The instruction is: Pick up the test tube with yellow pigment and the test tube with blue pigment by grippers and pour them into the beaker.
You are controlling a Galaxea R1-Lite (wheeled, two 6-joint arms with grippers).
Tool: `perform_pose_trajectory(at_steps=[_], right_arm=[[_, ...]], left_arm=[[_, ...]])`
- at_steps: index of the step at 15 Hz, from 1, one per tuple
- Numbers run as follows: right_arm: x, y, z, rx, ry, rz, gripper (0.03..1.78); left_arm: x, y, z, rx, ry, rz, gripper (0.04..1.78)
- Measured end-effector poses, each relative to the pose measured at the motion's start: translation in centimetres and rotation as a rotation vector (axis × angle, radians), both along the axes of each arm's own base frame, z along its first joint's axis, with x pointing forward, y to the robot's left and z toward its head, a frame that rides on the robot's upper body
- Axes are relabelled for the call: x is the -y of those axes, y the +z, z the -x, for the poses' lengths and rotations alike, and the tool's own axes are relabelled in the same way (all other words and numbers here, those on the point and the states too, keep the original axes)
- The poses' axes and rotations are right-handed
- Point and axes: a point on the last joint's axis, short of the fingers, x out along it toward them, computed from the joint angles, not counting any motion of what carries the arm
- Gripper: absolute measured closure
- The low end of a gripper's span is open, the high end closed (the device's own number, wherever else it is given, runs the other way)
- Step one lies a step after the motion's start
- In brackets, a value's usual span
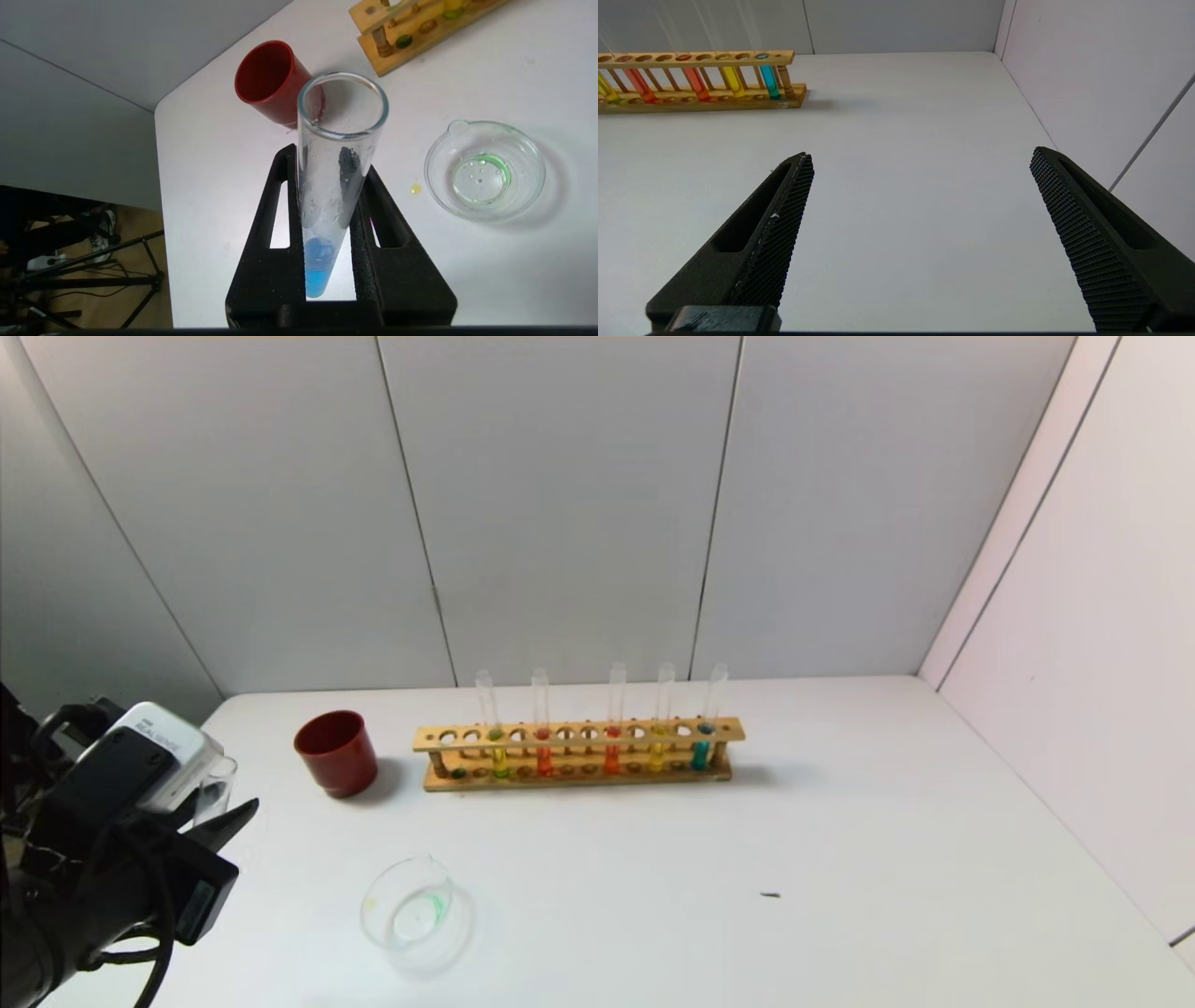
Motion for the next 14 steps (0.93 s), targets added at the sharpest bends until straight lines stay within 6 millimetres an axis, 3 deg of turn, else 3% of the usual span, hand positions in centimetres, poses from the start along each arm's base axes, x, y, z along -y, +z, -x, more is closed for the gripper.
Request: perform_pose_trajectory(at_steps=[7, 14], right_arm=[[0.0, 0.0, 0.0, 0.0, 0.001, 0.001, 0.11], [0.0, 0.0, 0.0, 0.0, 0.0, 0.0, 0.11]], left_arm=[[0.1, -2.9, -0.3, -0.163, -0.012, -0.106, 1.5], [2.2, -6.1, -3.6, -0.345, 0.025, -0.309, 1.5]])
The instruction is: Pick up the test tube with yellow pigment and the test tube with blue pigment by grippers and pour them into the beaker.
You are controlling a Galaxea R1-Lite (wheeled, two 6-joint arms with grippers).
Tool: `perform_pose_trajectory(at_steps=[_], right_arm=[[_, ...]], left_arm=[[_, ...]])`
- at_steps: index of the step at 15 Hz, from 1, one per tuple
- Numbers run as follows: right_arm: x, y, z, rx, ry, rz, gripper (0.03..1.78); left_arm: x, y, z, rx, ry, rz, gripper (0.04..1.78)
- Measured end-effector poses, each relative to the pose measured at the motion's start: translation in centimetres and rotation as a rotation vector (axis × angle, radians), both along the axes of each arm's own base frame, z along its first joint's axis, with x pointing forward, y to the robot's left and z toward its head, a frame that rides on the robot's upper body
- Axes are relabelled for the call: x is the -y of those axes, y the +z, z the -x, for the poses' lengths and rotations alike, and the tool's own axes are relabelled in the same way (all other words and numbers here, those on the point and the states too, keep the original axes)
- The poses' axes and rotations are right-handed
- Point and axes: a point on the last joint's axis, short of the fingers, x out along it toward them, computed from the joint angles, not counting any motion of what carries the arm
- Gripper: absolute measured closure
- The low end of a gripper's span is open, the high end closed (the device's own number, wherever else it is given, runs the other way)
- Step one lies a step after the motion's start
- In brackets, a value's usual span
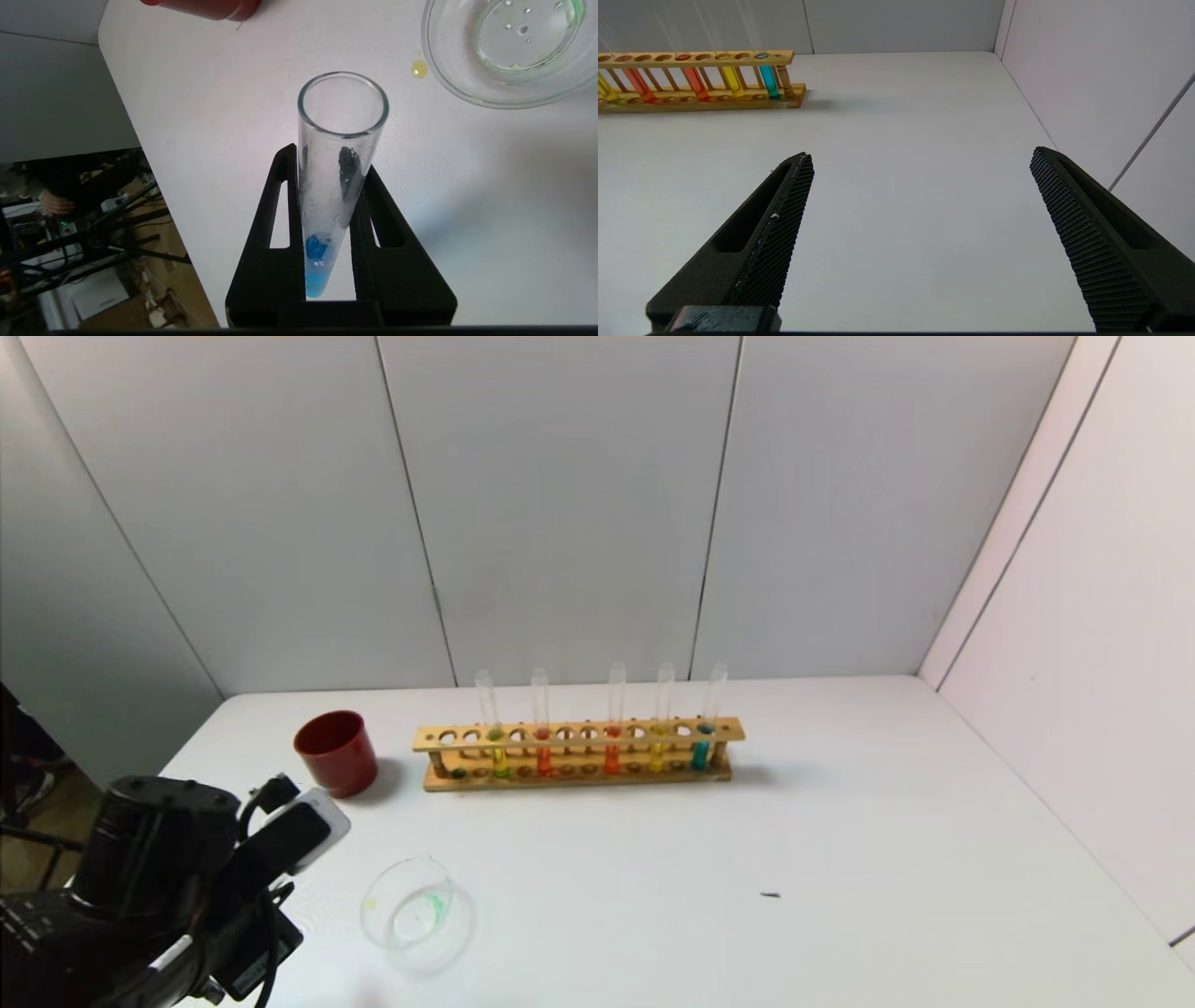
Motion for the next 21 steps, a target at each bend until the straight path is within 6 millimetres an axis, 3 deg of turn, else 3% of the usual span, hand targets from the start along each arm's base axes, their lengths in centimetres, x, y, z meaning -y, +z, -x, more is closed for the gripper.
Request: perform_pose_trajectory(at_steps=[7, 10, 18, 21], right_arm=[[0.0, 0.0, 0.0, 0.0, 0.0, 0.0, 0.11], [0.0, 0.0, 0.0, 0.0, 0.0, 0.0, 0.11], [0.0, 0.0, 0.0, 0.0, 0.0, 0.0, 0.11], [0.0, 0.0, 0.0, 0.0, 0.0, 0.0, 0.11]], left_arm=[[4.1, -3.8, -4.2, -0.132, -0.033, -0.192, 1.5], [4.8, -4.7, -4.4, -0.215, -0.048, -0.269, 1.5], [6.0, -1.4, -4.7, -0.349, -0.072, -0.394, 1.5], [6.2, -1.2, -4.7, -0.393, -0.082, -0.424, 1.5]])
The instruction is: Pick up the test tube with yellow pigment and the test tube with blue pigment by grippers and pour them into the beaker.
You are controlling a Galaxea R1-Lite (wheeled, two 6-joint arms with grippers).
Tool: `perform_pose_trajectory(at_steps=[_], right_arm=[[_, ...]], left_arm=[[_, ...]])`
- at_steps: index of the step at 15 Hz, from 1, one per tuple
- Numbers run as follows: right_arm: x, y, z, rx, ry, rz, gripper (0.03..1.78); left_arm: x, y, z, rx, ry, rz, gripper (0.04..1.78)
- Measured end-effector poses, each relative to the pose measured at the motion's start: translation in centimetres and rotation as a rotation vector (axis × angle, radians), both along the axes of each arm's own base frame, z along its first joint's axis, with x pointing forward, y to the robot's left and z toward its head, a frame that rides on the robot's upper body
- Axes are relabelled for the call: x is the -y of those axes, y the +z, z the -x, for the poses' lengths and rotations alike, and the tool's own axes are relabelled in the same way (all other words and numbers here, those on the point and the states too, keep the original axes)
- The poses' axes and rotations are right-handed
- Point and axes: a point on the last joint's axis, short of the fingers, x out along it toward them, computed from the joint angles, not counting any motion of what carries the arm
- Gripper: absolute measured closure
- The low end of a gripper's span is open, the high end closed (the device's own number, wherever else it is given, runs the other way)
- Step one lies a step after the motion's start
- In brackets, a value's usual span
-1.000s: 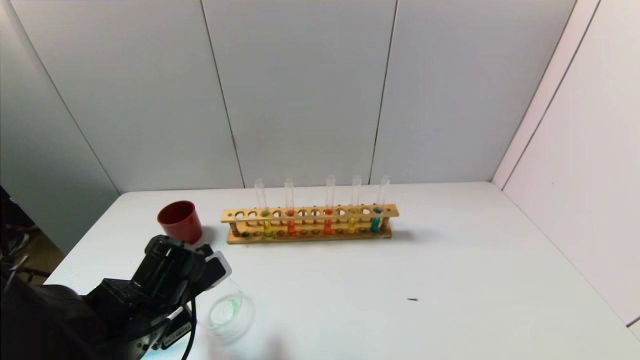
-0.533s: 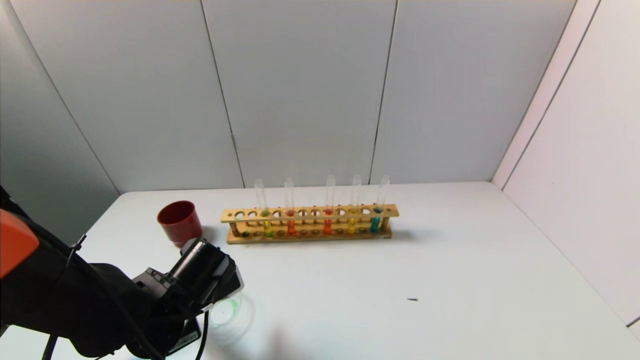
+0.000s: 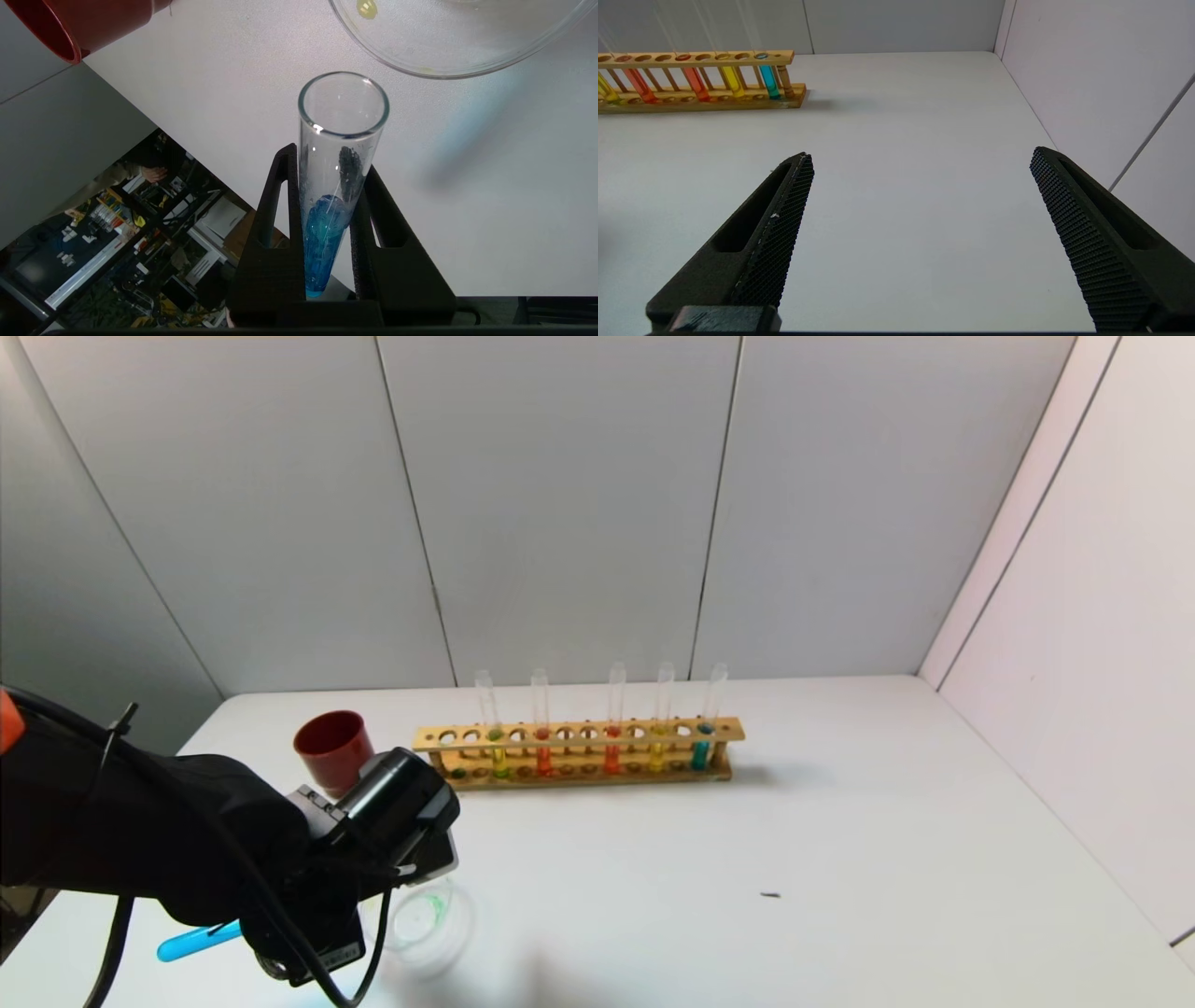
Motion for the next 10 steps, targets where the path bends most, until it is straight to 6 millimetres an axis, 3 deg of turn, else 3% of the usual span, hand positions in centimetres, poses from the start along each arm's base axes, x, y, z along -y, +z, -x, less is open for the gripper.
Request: perform_pose_trajectory(at_steps=[10], right_arm=[[0.0, 0.0, 0.0, 0.0, 0.0, 0.0, 0.11]], left_arm=[[0.1, -1.4, -0.3, -0.129, 0.006, -0.114, 1.5]])
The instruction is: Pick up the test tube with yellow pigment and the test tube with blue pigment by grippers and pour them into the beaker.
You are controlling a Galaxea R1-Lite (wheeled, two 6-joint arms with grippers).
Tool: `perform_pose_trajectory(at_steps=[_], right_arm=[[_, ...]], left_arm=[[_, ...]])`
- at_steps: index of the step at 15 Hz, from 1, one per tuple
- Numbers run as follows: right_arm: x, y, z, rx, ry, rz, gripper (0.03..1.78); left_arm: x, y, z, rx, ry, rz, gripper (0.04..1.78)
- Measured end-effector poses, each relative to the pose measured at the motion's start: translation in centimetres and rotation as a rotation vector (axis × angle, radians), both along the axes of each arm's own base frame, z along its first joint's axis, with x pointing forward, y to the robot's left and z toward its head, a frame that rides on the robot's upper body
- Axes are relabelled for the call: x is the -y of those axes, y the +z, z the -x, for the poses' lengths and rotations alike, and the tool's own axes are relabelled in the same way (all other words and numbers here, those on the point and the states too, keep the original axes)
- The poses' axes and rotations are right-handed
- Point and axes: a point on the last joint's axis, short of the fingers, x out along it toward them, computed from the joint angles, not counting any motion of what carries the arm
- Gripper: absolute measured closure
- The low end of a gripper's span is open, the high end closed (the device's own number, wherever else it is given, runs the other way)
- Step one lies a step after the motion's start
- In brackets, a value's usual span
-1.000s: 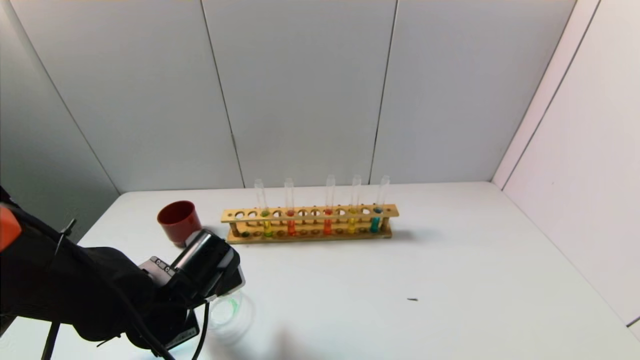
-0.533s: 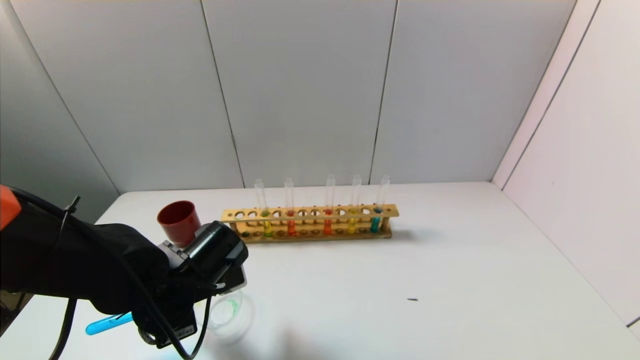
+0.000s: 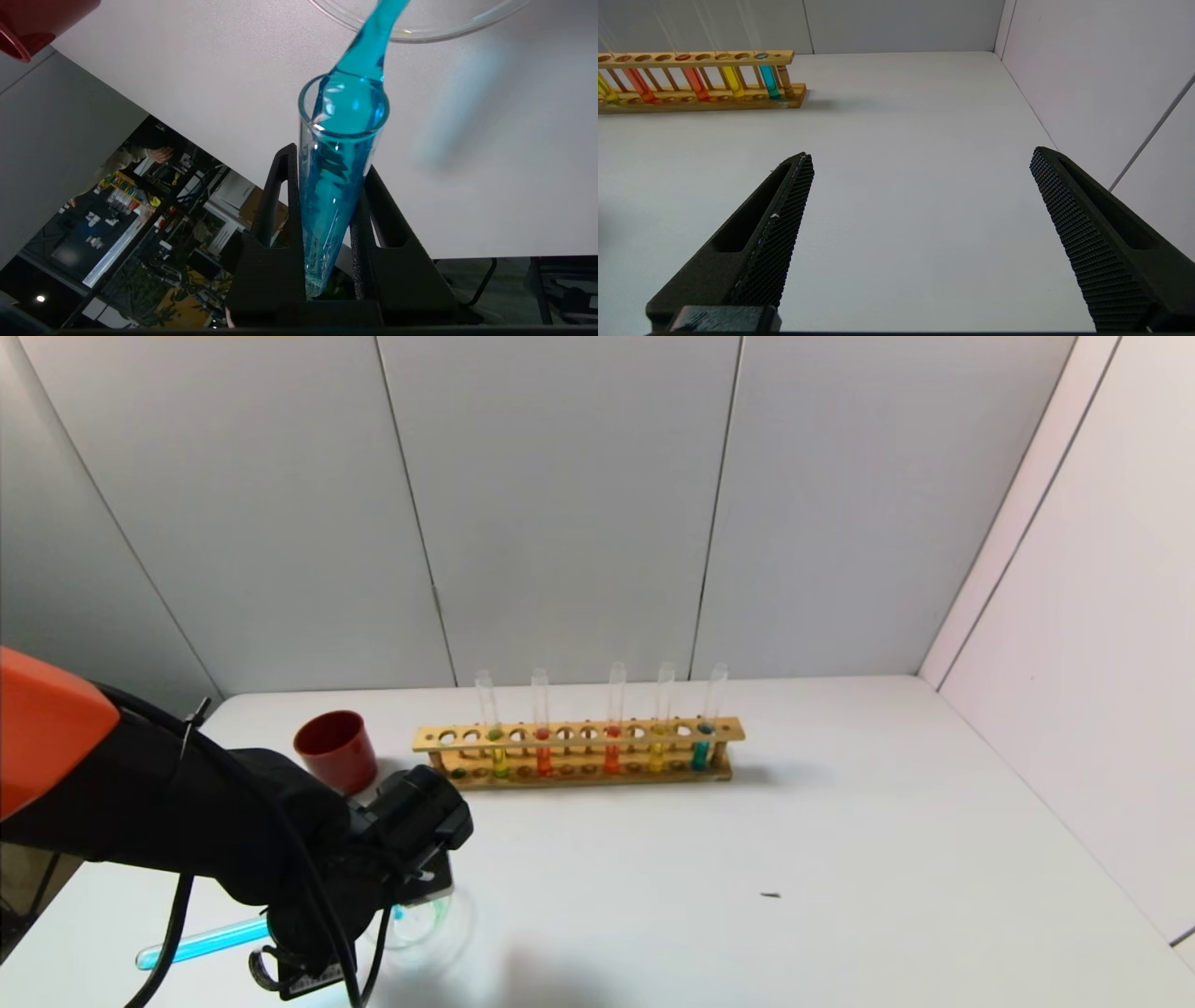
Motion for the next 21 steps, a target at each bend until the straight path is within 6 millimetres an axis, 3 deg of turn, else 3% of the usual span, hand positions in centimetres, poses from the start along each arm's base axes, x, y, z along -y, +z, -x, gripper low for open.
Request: perform_pose_trajectory(at_steps=[21], right_arm=[[0.0, 0.0, 0.0, 0.0, 0.0, 0.0, 0.11]], left_arm=[[1.4, 0.2, -2.9, -0.187, 0.014, -0.141, 1.5]])
